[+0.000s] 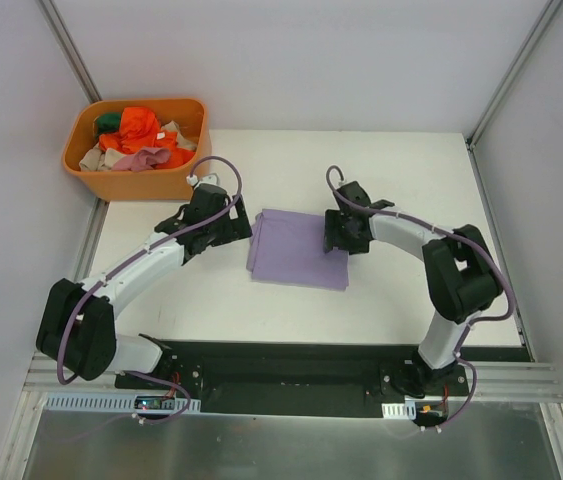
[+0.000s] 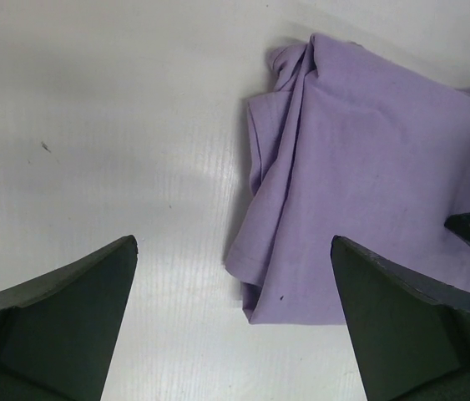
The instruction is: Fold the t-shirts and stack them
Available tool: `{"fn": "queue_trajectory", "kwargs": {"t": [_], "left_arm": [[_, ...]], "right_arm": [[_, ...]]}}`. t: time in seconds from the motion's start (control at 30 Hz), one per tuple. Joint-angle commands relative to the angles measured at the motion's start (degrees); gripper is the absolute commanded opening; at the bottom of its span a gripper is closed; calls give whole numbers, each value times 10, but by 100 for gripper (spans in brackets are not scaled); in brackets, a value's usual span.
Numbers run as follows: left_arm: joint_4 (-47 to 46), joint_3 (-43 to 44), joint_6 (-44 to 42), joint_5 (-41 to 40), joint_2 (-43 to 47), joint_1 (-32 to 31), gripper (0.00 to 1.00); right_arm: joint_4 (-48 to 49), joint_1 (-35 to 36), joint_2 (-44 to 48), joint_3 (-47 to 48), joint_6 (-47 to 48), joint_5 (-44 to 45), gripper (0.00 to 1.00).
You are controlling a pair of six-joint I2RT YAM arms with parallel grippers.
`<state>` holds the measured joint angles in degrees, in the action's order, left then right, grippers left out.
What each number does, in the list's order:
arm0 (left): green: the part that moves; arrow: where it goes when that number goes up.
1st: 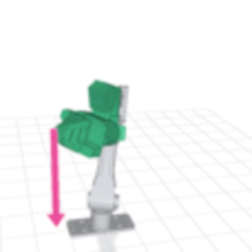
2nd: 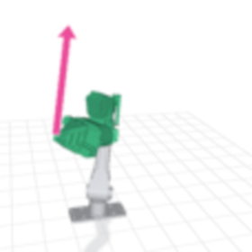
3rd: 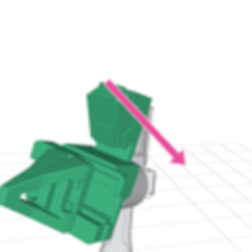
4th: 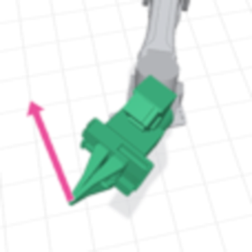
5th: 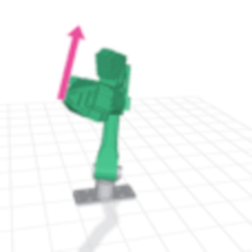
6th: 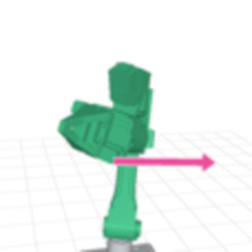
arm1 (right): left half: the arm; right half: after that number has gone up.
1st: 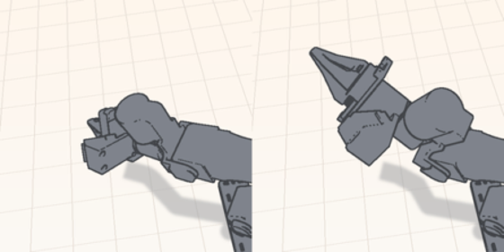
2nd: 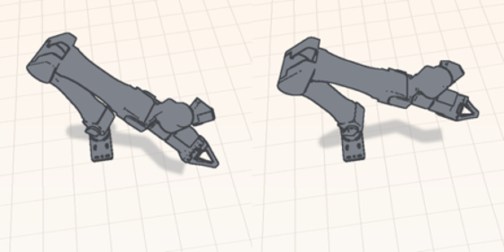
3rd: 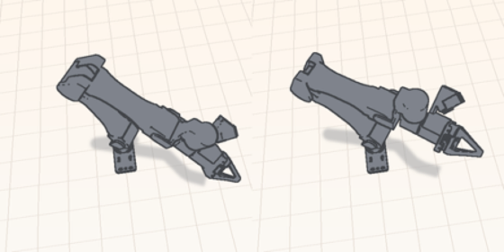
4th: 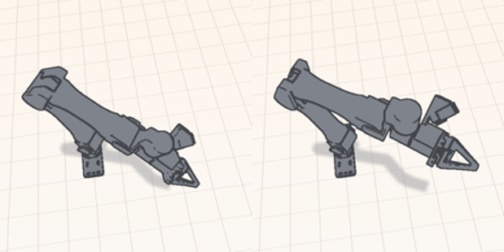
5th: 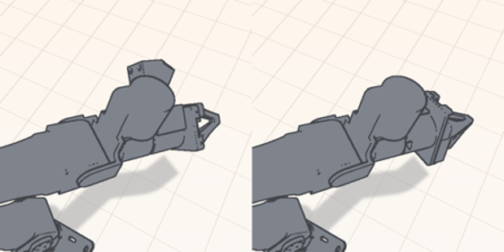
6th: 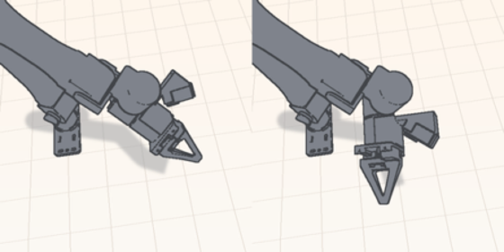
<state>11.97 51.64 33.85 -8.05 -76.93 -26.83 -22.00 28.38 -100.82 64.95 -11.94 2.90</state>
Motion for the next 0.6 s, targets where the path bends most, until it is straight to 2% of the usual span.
{"fn": "queue_trajectory", "kwargs": {"t": [0.0, 0.17, 0.27, 0.37, 0.57], "left_arm": [[-11, 1, 10, -6, -2, 11, 99], [-11, 4, 10, -1, -8, 13, 99], [-11, 5, 10, -3, -11, 16, 99], [-11, 3, 9, -2, -9, 24, 99], [-11, -9, 3, -6, 11, 41, 99]], "right_arm": [[-25, 11, -27, 23, -19, 33, 66], [-38, 16, -54, 32, -19, 44, 54], [-84, 19, -78, 64, -18, 97, 49], [-131, 17, -106, 112, -13, 149, 36], [-184, -57, -157, 199, 24, 152, 25]]}}
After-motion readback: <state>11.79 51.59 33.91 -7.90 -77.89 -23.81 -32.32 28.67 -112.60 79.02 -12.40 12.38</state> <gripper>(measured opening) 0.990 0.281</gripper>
